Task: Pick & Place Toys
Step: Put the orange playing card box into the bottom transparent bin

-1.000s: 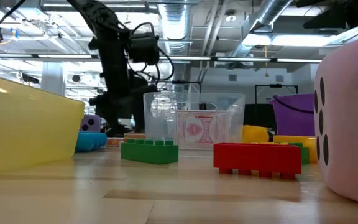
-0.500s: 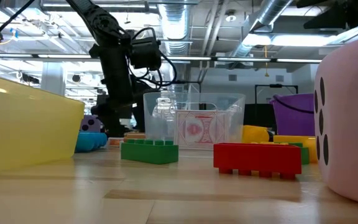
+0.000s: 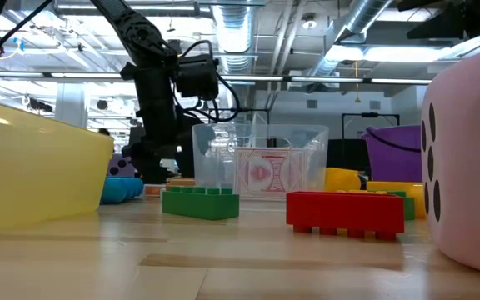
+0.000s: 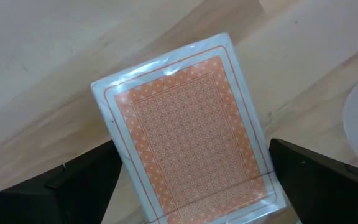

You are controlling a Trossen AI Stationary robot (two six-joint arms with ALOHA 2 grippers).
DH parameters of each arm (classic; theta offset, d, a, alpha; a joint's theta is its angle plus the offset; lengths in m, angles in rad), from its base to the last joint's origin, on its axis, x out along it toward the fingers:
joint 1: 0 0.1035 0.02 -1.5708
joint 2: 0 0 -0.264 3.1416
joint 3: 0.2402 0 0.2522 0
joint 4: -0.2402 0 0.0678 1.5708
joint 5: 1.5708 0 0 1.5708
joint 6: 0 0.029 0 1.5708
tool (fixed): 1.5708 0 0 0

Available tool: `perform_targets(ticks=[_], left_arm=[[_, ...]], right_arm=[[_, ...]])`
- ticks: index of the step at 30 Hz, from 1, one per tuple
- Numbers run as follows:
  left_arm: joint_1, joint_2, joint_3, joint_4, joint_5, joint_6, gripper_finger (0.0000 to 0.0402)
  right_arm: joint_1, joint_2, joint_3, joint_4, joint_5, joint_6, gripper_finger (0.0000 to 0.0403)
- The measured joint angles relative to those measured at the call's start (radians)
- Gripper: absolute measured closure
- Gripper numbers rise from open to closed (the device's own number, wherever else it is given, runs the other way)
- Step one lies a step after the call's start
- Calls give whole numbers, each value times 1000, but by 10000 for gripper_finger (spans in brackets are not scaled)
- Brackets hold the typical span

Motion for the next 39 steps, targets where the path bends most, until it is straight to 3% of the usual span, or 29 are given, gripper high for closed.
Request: perform_targets(ticks=[11, 22, 33, 39], left_arm=[[0, -1, 0, -18, 7, 19, 73], [-1, -28, -6, -43, 13, 110, 78], [3, -229, -3, -125, 25, 255, 81], [11, -367, -3, -145, 44, 283, 78]], right_arm=[[0, 0, 0, -6, -16, 0, 7], [0, 0, 0, -12, -16, 0, 7], [0, 0, 0, -37, -15, -3, 7], [0, 32, 0, -9, -16, -95, 7]])
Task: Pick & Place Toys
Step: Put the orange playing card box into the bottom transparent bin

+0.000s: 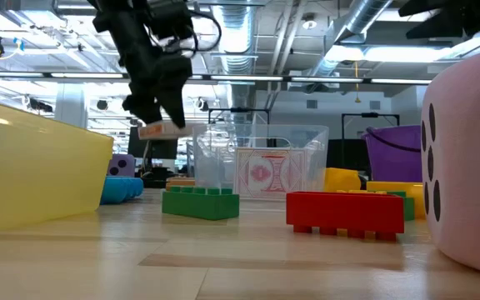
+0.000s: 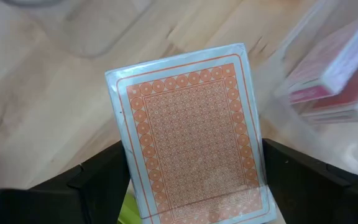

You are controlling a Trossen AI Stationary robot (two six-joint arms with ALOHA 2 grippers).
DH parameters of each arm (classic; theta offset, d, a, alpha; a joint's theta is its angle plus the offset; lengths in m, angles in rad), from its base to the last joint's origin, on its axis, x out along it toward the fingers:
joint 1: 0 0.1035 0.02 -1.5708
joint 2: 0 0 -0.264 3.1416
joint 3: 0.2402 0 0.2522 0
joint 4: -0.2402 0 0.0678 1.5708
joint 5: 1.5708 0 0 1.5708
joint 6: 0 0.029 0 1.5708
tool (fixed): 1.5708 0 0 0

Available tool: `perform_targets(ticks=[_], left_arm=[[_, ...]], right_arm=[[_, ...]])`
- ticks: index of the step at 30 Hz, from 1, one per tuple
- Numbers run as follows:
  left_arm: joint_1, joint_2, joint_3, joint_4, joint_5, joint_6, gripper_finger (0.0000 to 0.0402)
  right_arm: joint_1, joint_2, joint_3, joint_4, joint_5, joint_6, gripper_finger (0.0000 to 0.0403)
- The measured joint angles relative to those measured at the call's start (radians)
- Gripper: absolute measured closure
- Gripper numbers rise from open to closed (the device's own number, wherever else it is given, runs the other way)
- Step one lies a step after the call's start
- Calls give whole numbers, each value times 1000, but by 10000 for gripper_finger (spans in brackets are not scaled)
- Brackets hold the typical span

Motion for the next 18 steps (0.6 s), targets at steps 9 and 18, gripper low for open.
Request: perform_targets(ticks=[9, 18], left_arm=[[0, -105, 1, 11, 57, -18, 81], [0, -105, 2, 59, 132, -38, 85]], right_arm=[[-40, 153, 0, 393, -70, -516, 7], [-256, 381, 0, 888, -332, -1068, 7]])
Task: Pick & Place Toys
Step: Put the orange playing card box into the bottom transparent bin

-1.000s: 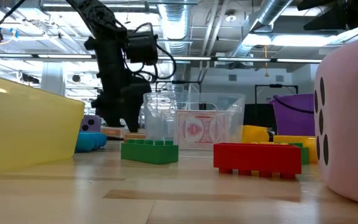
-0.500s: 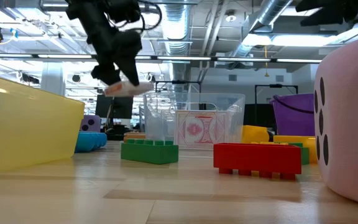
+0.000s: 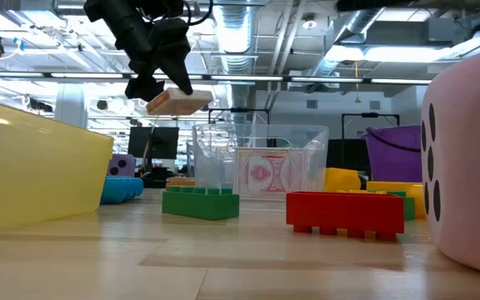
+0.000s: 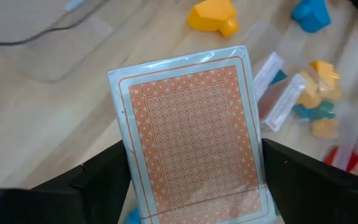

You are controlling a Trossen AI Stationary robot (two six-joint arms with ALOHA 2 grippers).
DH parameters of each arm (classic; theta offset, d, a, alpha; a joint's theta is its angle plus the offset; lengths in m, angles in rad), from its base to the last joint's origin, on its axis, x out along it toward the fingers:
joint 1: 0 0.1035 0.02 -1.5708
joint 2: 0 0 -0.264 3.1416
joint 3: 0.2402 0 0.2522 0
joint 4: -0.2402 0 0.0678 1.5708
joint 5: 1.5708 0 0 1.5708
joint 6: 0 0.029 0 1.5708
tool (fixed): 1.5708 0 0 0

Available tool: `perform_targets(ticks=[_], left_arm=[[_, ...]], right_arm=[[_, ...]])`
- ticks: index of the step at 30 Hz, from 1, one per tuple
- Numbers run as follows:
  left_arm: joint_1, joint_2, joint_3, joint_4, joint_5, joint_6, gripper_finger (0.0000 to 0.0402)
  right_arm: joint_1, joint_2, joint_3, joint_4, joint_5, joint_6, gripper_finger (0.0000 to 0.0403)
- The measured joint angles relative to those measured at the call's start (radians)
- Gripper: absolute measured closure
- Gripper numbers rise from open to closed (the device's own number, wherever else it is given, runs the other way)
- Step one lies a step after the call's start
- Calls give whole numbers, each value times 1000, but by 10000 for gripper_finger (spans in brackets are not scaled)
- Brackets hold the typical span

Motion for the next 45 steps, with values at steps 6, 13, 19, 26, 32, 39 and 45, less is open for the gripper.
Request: perform_targets(ticks=[6, 13, 19, 26, 32, 39, 45], left_arm=[[-8, 0, 0, 3, 56, -19, 79], [-14, 0, 0, 63, 126, -50, 80], [-14, 0, 0, 80, 168, -74, 82], [-47, 0, 0, 107, 212, -110, 79], [-66, 0, 0, 145, 252, -149, 83], [-68, 0, 1, 190, 317, -177, 79], [-86, 0, 1, 204, 324, -195, 83]], right_arm=[[-152, 111, 18, 172, -195, -168, 7], [-250, 278, 163, 197, -434, -297, 7], [-292, 412, 264, 157, -496, -364, 7], [-323, 482, 347, 162, -590, -392, 7], [-327, 504, 383, 159, -665, -407, 7], [-326, 537, 426, 53, -687, -410, 7], [-334, 537, 433, 53, -691, -436, 7]])
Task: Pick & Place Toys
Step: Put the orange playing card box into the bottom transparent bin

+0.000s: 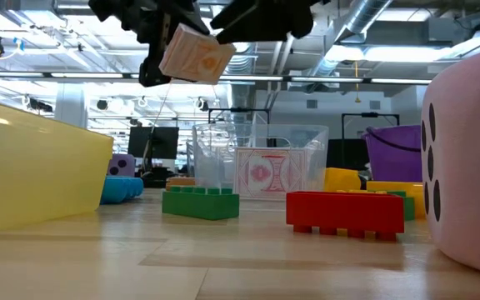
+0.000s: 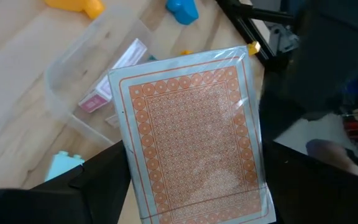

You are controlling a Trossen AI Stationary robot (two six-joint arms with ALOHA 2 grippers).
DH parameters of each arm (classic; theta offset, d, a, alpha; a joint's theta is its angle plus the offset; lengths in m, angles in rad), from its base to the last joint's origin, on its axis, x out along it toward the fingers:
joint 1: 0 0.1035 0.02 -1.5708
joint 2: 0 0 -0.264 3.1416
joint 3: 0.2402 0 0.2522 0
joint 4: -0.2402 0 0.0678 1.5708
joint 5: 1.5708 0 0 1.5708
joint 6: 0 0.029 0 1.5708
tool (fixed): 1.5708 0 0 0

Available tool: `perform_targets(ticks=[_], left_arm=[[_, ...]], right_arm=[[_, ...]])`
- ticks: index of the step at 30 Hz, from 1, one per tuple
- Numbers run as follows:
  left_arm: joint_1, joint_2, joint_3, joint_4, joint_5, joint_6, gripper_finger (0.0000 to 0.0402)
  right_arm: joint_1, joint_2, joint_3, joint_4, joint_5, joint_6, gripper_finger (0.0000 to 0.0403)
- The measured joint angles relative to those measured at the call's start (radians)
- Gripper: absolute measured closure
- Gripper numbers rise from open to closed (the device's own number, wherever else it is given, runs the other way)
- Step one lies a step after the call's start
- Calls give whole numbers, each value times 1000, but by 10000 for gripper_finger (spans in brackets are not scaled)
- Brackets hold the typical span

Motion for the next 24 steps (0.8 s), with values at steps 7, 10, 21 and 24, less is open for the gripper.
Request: perform_targets(ticks=[7, 10, 21, 24], left_arm=[[-7, 0, 0, 44, 32, -19, 80], [-7, 0, 0, 52, 39, -30, 84], [-13, 0, 0, 74, 44, -30, 83], [-13, 0, 0, 74, 44, -30, 82]], right_arm=[[-10, 0, 5, 3, -9, -44, 22], [-22, 0, 5, 4, -33, -44, 30], [-32, 0, 5, 30, -57, -73, 58], [-32, 0, 5, 42, -58, -73, 80]])
